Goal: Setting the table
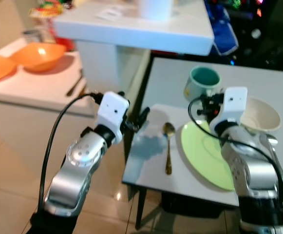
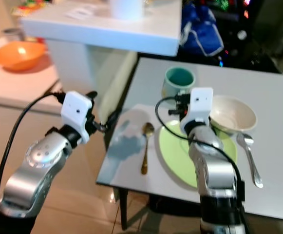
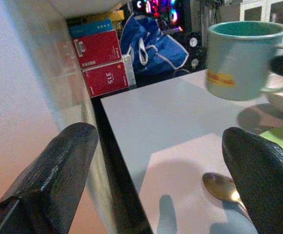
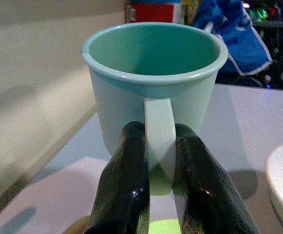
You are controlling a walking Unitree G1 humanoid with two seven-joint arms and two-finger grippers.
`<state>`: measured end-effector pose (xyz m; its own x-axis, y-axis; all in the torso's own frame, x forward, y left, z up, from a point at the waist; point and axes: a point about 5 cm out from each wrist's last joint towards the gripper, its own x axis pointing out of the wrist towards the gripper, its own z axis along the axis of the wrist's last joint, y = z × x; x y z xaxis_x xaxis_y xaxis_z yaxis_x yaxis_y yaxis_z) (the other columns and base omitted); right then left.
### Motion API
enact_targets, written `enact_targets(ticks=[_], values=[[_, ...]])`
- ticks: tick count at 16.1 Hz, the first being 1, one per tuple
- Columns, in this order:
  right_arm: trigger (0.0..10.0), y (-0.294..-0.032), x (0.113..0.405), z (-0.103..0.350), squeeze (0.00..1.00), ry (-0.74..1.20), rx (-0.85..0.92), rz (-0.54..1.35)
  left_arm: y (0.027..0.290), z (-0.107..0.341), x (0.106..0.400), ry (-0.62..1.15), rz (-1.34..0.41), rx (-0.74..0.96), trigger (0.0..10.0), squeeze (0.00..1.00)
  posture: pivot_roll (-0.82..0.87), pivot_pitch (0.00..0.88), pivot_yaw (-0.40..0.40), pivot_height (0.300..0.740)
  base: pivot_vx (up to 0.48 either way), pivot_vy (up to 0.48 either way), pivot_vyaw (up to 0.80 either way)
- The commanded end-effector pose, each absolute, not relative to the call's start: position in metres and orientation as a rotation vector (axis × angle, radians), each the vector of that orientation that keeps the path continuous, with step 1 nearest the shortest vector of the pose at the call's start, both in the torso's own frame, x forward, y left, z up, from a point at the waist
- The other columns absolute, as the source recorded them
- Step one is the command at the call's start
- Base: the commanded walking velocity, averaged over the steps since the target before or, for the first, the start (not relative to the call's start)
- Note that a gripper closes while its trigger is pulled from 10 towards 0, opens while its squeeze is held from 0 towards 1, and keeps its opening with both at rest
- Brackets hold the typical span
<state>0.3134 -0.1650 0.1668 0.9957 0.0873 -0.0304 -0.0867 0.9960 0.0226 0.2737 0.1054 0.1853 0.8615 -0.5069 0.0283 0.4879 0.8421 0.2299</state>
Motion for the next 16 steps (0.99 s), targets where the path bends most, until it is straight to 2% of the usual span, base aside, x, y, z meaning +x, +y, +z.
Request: enact_targets(ticks=[1, 9, 16], values=[[10.0, -0.169, 0.315, 0.168, 0.0, 0.019, 0.026, 0.084, 0.102, 0.185, 0.271, -0.081, -0.55, 0.222, 10.0, 0.0, 0.03, 0.0, -0.017, 0.74, 0.0, 0.0, 0.0], [10.0, -0.172, 0.374, 0.142, 0.0, 0.11, 0.003, 0.126, 0.1, 0.177, 0.243, -0.004, -0.584, 0.23, 10.0, 0.0, 0.07, 0.0, -0.07, 0.74, 0.0, 0.0, 0.0], [10.0, -0.188, 0.377, 0.119, 0.0, 0.197, -0.014, 0.047, 0.098, 0.176, 0.235, 0.024, -0.601, 0.24, 10.0, 0.0, 0.08, 0.0, -0.069, 0.74, 0.0, 0.0, 0.0]])
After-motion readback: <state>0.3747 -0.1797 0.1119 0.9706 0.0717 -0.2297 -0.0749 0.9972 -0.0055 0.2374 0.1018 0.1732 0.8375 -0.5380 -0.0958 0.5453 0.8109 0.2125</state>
